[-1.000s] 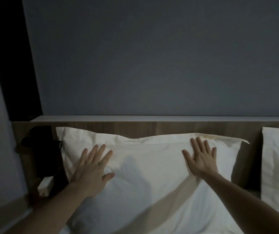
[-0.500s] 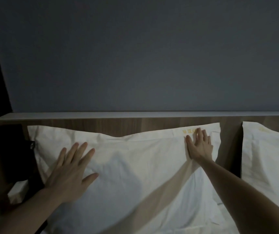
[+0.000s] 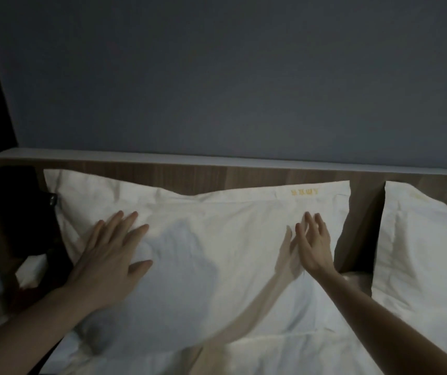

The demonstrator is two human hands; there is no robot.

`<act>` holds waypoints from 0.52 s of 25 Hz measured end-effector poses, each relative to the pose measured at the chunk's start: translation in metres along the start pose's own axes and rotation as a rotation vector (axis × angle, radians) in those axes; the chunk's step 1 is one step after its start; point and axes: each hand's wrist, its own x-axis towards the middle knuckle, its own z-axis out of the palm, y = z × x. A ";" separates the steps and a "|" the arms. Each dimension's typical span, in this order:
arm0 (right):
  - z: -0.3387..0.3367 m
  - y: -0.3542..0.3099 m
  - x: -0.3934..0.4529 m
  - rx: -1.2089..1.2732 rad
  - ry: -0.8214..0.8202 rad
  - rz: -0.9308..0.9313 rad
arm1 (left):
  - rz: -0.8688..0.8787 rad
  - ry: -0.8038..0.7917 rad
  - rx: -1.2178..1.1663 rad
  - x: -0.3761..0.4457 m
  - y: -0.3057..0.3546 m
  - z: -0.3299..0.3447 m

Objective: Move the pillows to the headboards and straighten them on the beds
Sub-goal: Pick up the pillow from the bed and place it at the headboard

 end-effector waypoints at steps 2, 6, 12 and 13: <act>0.010 0.001 -0.045 0.057 -0.045 -0.010 | 0.049 -0.024 -0.077 -0.027 0.012 0.003; 0.038 0.003 -0.149 0.147 -0.195 -0.014 | 0.129 -0.180 -0.220 -0.091 0.037 0.025; 0.072 0.008 -0.309 0.036 -0.371 0.058 | 0.200 -0.581 -0.421 -0.159 0.061 0.070; 0.078 0.012 -0.337 -0.016 -0.402 0.080 | 0.203 -0.620 -0.421 -0.167 0.062 0.078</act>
